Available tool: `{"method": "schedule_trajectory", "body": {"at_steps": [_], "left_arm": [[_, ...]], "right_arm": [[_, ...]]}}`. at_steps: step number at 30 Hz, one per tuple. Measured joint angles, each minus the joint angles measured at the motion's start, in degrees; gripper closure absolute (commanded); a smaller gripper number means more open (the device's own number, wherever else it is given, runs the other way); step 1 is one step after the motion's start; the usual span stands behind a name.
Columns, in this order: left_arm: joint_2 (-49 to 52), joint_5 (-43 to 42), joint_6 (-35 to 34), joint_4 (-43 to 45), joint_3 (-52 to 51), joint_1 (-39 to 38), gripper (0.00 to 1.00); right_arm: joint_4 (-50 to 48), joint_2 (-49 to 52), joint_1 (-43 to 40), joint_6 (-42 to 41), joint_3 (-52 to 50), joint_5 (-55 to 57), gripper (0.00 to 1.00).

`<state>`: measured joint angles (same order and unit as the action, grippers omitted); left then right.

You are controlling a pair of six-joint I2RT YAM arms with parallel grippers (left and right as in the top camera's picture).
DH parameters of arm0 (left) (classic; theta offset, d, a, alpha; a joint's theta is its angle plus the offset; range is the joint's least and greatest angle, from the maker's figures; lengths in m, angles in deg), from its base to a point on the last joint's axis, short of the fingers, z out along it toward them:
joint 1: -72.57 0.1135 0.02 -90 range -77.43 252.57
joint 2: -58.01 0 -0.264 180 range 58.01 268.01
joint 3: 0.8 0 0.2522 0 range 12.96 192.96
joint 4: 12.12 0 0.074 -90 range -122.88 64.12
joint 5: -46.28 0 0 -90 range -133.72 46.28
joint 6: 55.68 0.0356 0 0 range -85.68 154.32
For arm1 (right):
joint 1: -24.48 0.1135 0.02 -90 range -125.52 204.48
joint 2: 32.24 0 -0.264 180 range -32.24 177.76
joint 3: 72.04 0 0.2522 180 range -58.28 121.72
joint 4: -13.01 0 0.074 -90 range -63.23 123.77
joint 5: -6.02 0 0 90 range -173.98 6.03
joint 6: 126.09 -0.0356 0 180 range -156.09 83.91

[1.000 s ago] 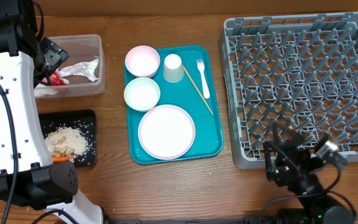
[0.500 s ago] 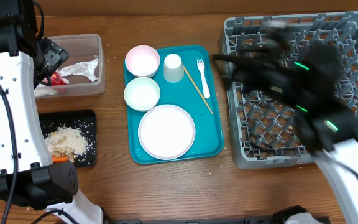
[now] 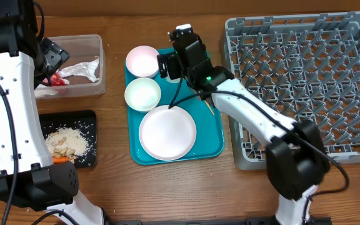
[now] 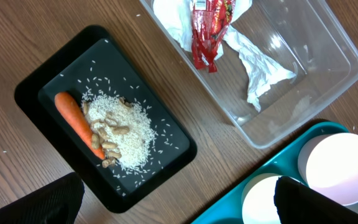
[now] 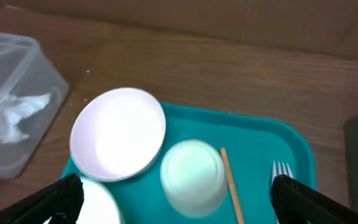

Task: Sort waste into correct bins and load items into the dishwasher rack
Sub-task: 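Reach the right gripper to the white cup and grasp it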

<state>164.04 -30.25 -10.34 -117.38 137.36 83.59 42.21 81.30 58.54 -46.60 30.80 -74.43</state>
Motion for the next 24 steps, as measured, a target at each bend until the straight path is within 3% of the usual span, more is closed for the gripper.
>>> {"method": "schedule_trajectory", "body": {"at_steps": [5,18,23,24], "left_arm": [[0.0,0.0,0.0,0.0,0.0,0.0,0.00],[0.0,0.0,0.0,0.0,0.0,0.0,0.00],[0.0,0.0,0.0,0.0,0.0,0.0,0.00],[0.0,0.0,0.0,0.0,0.0,0.0,0.00]], "right_arm": [[-9.0,6.3,-0.1,1.5,0.2,-0.3,0.00],[-11.8,16.0,-0.3,1.6,0.2,0.8,0.01],[-12.5,16.0,-0.3,1.3,0.2,1.4,0.34],[-12.5,16.0,-0.3,1.6,0.2,1.5,0.36]]}}
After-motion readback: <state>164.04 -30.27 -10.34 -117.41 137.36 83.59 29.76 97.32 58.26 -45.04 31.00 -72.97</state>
